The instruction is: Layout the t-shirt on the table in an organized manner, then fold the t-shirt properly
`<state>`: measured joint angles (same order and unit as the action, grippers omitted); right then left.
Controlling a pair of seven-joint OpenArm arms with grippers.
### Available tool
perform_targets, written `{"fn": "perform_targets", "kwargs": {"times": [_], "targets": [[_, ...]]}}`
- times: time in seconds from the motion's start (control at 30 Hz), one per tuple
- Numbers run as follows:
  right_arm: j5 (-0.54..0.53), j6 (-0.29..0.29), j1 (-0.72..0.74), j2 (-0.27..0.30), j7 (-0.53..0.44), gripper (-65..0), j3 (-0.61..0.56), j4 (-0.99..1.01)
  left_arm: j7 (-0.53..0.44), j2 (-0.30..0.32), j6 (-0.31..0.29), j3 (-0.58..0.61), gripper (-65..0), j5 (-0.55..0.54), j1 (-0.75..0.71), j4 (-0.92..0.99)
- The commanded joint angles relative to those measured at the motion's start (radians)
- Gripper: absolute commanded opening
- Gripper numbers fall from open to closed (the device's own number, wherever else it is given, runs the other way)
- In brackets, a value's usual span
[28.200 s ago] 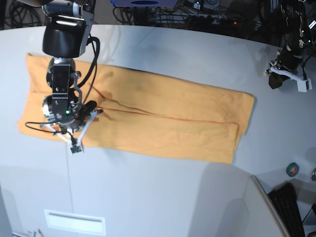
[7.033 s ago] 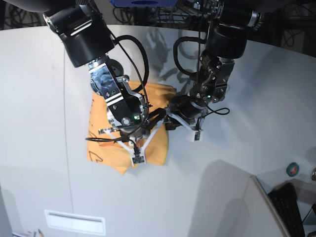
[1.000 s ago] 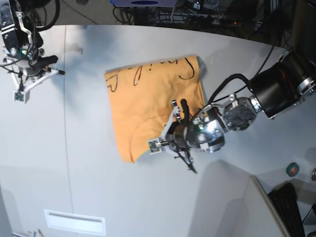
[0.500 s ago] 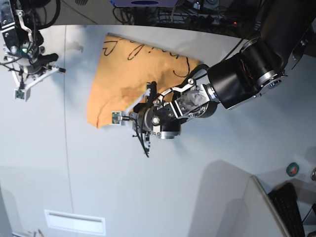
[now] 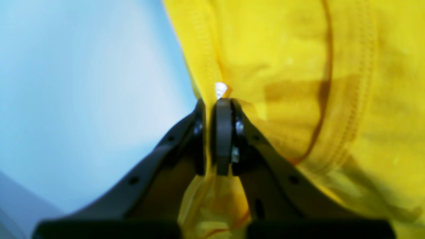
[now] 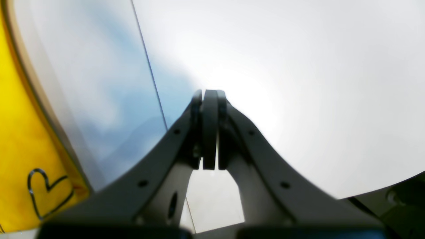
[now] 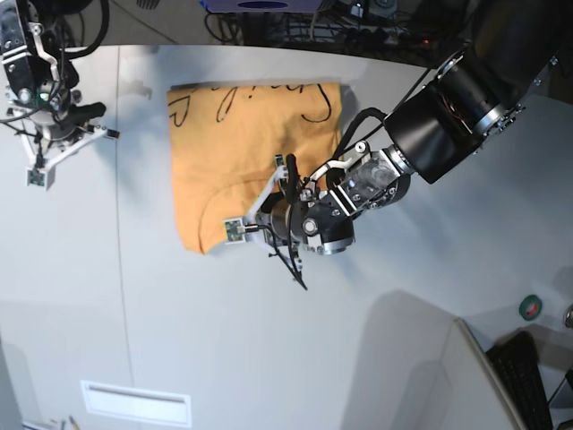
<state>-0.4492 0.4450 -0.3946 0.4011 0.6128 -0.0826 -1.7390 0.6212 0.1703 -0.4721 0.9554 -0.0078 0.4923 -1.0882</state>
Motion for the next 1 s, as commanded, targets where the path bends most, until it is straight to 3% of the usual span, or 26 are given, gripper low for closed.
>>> {"fn": "perform_targets", "kwargs": {"times": [0.0,0.1,0.3,0.37,0.4,0.47,0.53,0.57,0.63,0.67,0.7,0.8,0.9,0.97], "targets": [[0.007,-0.004,0.003,0.012,-0.018,-65.0,0.005,-0.013,-0.011,-0.005,0.009,-0.008,-65.0,-0.001,0.035,-0.017],[0.007,-0.004,-0.004,0.012,-0.018,-65.0,0.004,-0.013,-0.011,-0.004,0.009,-0.011,-65.0,-0.001,0.05,-0.017],[0.007,-0.004,-0.017,0.012,-0.018,-65.0,0.004,-0.014,-0.011,-0.001,0.011,-0.019,-20.1,-0.002,0.072,-0.034],[0.007,-0.004,-0.019,0.011,-0.018,-65.0,0.004,-0.017,-0.011,0.002,0.014,-0.023,-10.2,-0.004,0.065,-0.083],[0.007,-0.004,-0.025,0.011,-0.018,-65.0,0.004,-0.022,-0.011,0.015,0.016,-0.045,-8.7,-0.005,0.061,-0.114],[0.007,-0.004,-0.048,0.012,-0.018,-65.0,0.008,-0.052,0.001,0.039,0.016,-0.132,-10.4,-0.01,0.012,-0.195],[0.007,-0.004,-0.083,0.02,-0.018,-65.0,0.013,-0.105,0.062,0.053,0.016,-0.273,-18.6,-0.004,-0.068,-0.327],[0.007,-0.004,-0.103,0.022,-0.014,-65.0,0.013,-0.129,0.102,0.064,0.014,-0.347,-25.7,-0.002,-0.114,-0.404],[0.007,-0.004,-0.155,0.023,-0.011,-65.0,0.025,-0.175,0.184,0.085,0.014,-0.479,-44.8,-0.001,-0.209,-0.557],[0.007,-0.004,-0.195,0.031,-0.011,-65.0,0.047,-0.198,0.216,0.105,0.014,-0.543,-57.9,-0.001,-0.266,-0.64],[0.007,-0.004,-0.229,0.032,-0.011,-65.0,0.057,-0.214,0.233,0.125,0.014,-0.597,-65.0,-0.001,-0.32,-0.705],[0.002,-0.004,-0.341,0.04,-0.011,-65.0,0.076,-0.249,0.242,0.199,0.011,-0.775,-65.0,-0.001,-0.542,-0.86],[0.002,-0.004,-0.427,0.04,-0.009,-65.0,0.076,-0.233,0.202,0.271,0.011,-0.889,-65.0,-0.002,-0.746,-0.875],[0.002,-0.004,-0.476,0.04,-0.009,-65.0,0.04,-0.226,0.153,0.286,0.011,-0.942,-65.0,-0.002,-0.866,-0.861]]}}
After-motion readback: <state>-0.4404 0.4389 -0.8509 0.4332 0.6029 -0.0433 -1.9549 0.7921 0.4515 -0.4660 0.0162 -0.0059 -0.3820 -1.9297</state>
